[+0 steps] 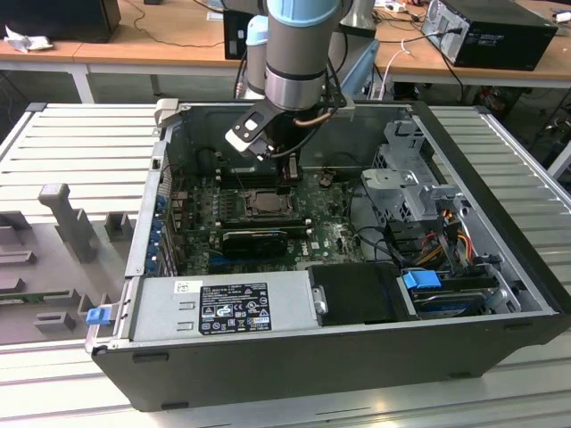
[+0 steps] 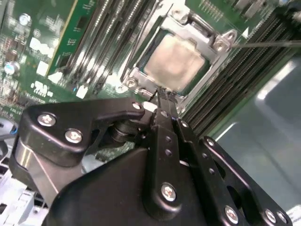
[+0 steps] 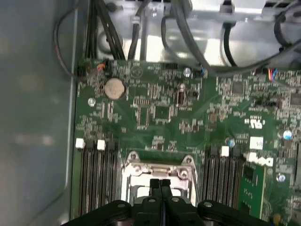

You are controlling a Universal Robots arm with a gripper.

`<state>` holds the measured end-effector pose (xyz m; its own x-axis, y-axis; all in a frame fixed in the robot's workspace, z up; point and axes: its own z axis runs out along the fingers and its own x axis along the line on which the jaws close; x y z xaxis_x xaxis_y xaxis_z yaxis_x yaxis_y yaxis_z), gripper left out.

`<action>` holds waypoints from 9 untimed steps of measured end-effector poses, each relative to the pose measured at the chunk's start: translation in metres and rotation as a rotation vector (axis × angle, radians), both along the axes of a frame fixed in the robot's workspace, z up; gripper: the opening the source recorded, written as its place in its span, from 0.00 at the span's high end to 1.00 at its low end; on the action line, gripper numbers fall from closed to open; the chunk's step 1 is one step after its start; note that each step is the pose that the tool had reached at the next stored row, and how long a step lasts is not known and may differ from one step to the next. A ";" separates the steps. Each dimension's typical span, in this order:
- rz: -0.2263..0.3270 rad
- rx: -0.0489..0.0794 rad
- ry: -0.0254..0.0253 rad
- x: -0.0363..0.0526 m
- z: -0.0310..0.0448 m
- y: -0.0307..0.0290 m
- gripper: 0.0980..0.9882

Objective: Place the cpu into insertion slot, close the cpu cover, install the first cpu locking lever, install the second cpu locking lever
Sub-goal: 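Close the cpu cover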

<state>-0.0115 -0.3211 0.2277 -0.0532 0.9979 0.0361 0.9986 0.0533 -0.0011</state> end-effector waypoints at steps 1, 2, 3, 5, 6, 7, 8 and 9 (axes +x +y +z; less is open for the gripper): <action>0.000 0.000 0.0004 -0.0028 -0.0002 0.0000 0.99; 0.000 0.000 0.0003 -0.0046 -0.0003 0.0000 0.99; 0.000 0.000 0.0003 -0.0086 -0.0004 0.0001 0.99; 0.000 0.000 0.0003 -0.0135 -0.0004 0.0001 0.99; 0.000 0.000 0.0003 -0.0149 -0.0004 0.0001 0.99; 0.000 0.000 0.0004 -0.0160 -0.0004 0.0001 0.99; 0.000 0.000 0.0003 -0.0168 -0.0004 0.0001 0.99; 0.000 0.000 0.0003 -0.0174 -0.0004 0.0001 0.99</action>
<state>-0.0290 -0.3210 0.2273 -0.0535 0.9979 0.0363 0.9986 0.0535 -0.0014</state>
